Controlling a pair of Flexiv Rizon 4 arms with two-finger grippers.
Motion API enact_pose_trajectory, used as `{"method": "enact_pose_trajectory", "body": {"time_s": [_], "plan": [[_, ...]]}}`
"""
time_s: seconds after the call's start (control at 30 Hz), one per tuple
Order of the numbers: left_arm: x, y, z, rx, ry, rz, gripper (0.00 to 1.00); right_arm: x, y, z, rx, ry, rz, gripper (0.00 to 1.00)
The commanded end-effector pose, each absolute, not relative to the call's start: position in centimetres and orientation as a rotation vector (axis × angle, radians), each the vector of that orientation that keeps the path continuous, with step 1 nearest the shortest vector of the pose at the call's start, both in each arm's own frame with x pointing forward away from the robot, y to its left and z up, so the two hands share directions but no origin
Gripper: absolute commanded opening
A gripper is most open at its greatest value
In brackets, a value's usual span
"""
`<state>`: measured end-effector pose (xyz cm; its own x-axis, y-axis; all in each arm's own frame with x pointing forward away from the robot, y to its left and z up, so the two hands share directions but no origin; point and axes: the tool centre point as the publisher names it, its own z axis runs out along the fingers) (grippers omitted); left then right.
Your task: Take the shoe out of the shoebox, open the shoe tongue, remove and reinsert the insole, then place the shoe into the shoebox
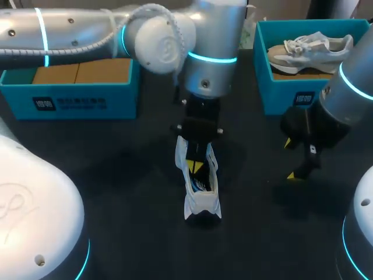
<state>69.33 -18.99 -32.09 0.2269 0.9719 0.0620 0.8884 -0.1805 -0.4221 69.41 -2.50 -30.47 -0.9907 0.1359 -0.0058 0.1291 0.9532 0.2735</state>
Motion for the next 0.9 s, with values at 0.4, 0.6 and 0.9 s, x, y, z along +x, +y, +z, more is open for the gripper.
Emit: {"method": "enact_pose_trajectory", "body": {"time_s": [0.4, 0.6, 0.9], "plan": [[67.2, -19.0, -36.1, -2.111, -1.784, 0.228, 0.00, 69.3, -2.5, -30.5, 0.210, 3.078, 0.425, 1.00], [67.2, -19.0, -37.3, -2.088, -1.806, 0.222, 0.00, 69.3, -2.5, -30.5, 0.210, 3.078, 0.425, 1.00], [67.9, -19.3, -36.0, -2.114, -1.843, 0.186, 0.00, 69.3, -2.5, -30.5, 0.210, 3.078, 0.425, 1.00]]}}
